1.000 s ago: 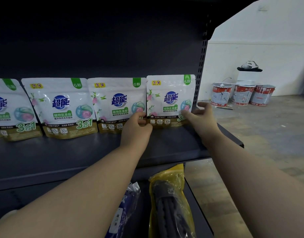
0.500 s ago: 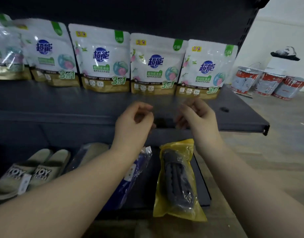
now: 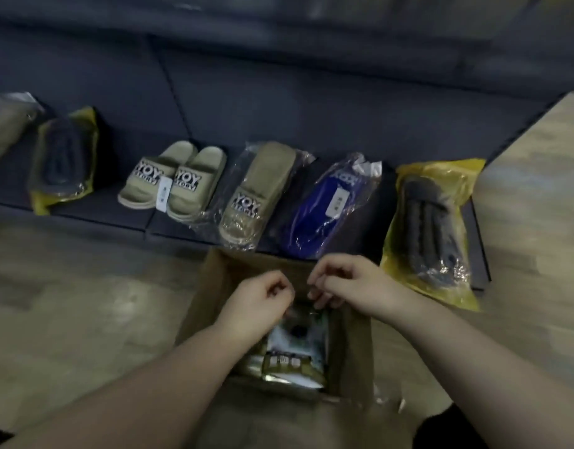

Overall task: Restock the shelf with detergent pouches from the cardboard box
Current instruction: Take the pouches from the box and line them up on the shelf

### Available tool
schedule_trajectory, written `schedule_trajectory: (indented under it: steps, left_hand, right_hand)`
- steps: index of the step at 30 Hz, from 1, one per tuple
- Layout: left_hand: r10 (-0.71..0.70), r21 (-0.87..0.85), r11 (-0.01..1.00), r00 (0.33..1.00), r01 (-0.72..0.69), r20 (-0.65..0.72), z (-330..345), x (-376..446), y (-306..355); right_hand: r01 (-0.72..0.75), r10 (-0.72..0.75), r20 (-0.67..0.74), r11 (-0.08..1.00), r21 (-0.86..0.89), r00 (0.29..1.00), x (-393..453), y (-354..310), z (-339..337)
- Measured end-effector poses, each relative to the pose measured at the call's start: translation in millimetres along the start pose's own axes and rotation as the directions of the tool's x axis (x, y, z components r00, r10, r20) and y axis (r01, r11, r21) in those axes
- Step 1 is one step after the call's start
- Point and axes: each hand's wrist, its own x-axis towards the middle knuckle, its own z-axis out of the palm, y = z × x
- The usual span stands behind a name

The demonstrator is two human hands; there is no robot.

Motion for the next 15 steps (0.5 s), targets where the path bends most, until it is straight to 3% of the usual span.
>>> schedule_trajectory:
  steps: [3, 7, 10, 12, 15]
  left_hand:
    - [-0.182, 0.256, 0.954, 0.981, 0.159, 0.07, 6.1, 6.9, -40.1]
    - [-0.416, 0.449, 0.836, 0.898, 0.316, 0.142, 14.5, 31.6, -61.5]
    - [-0.513, 0.619, 0.739, 0.817, 0.265, 0.264, 18.0, 58.3, -69.2]
    - [-0.511, 0.693, 0.692, 0.815, 0.202, 0.272, 20.9, 69.0, -65.6]
    - [-0.512, 0.76, 0.636, 0.811, 0.135, 0.285, 26.7, 86.0, -67.3]
  right_hand:
    - [-0.13, 0.144, 0.077, 0.979, -0.158, 0.987, 12.8, 25.8, 32.9]
    - [-0.243, 0.276, 0.038, 0.896, -0.373, 0.96, 34.8, 56.1, 70.4]
    - [-0.34, 0.442, 0.067, 0.769, -0.541, 0.894, 59.1, 86.7, 101.7]
    - [-0.373, 0.53, 0.06, 0.667, -0.644, 0.846, 67.0, 101.7, 111.0]
    - [-0.418, 0.608, 0.087, 0.636, -0.649, 0.789, 85.6, 124.6, 124.0]
